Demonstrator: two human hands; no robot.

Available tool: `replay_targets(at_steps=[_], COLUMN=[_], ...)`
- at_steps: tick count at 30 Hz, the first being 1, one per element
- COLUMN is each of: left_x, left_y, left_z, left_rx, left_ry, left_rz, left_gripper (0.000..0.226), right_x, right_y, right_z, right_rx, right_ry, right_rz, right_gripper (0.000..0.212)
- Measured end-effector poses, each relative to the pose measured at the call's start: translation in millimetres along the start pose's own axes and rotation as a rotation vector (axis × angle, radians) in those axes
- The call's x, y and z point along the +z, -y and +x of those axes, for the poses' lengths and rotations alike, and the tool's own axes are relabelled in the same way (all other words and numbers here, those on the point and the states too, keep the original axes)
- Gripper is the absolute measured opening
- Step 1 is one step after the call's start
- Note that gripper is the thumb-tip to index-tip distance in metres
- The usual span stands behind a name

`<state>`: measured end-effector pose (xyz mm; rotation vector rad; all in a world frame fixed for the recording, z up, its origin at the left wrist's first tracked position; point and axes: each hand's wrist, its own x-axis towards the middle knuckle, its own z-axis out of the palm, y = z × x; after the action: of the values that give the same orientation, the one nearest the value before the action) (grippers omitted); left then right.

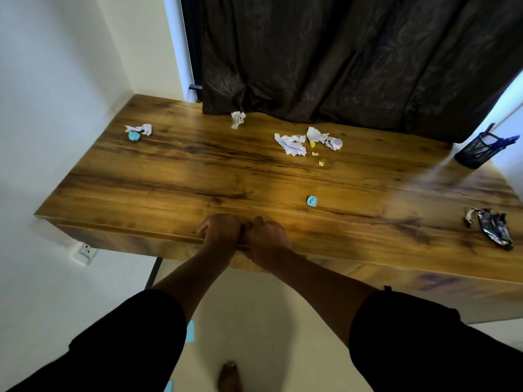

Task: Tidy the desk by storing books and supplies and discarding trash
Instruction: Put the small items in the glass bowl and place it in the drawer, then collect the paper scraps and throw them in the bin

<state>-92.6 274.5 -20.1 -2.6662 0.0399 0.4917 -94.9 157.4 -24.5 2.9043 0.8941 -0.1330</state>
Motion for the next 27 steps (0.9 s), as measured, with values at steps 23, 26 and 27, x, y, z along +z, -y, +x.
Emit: replay_targets(at_steps=[23, 26, 27], left_x=[-24, -34, -36], left_y=[49, 34, 27], left_z=[38, 50, 55], left_rx=[0.157, 0.089, 0.099], left_ry=[-0.048, -0.080, -0.092], left_rz=[-0.403, -0.580, -0.666], left_gripper=[0.083, 0.058, 0.047], right_x=[-16, -23, -23], right_y=[-63, -101, -113], right_z=[-14, -10, -7], right_rx=[0.150, 0.262, 0.286], right_ry=[-0.072, -0.087, -0.071], right_rz=[0.274, 0.182, 0.154], right_gripper=[0.032, 0.041, 0.050])
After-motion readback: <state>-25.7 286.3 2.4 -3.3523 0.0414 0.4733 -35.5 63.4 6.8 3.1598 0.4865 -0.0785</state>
